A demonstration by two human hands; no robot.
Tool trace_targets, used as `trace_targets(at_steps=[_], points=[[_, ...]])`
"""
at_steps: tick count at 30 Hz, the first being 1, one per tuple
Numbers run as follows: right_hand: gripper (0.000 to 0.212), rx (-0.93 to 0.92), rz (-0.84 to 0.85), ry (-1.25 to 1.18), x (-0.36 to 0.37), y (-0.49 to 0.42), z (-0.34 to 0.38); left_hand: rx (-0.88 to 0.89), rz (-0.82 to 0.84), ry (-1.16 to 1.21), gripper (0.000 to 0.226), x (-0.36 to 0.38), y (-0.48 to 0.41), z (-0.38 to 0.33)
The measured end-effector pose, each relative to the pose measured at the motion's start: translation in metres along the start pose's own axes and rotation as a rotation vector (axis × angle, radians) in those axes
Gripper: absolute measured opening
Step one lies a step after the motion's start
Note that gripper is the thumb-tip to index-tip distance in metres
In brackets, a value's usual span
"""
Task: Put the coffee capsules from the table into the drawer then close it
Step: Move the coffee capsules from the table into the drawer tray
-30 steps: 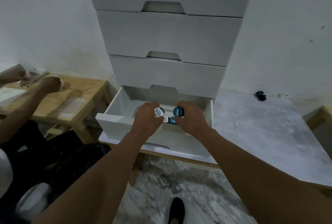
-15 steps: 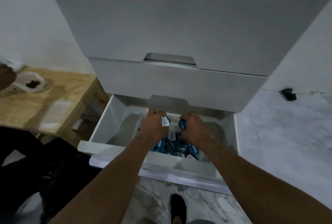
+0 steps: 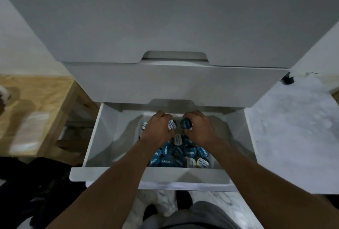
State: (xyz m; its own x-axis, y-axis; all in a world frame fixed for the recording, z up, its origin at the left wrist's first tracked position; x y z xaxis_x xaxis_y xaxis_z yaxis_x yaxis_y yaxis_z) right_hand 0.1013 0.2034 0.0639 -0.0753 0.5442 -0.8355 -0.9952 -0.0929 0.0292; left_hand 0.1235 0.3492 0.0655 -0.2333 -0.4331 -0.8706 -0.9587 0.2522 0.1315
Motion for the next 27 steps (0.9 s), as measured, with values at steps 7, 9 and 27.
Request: trace_targets(at_steps=[7, 9, 27], points=[[0.021, 0.015, 0.054, 0.113, 0.01, 0.0, 0.002, 0.032, 0.035, -0.008, 0.038, 0.008, -0.003, 0.004], [0.019, 0.033, 0.05, 0.117, 0.012, 0.0, 0.0, 0.036, 0.044, -0.024, 0.036, 0.01, -0.004, 0.006], [0.021, 0.07, 0.076, 0.146, 0.016, 0.001, 0.0, 0.051, 0.038, -0.083, 0.028, 0.01, -0.008, 0.009]])
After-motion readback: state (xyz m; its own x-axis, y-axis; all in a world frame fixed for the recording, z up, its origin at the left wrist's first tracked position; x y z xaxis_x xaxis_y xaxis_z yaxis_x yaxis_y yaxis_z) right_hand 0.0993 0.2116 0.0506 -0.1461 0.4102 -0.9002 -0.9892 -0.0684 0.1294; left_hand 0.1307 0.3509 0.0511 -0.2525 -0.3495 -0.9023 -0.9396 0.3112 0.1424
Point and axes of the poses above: each hand's wrist, its own y-axis away from the middle knuckle, its own x-axis out of the palm, z = x × y, the point moved 3 cm from there along -y, towards the middle knuckle, and after that the axes turned 6 degrees about -x, right-handed, at the moved point
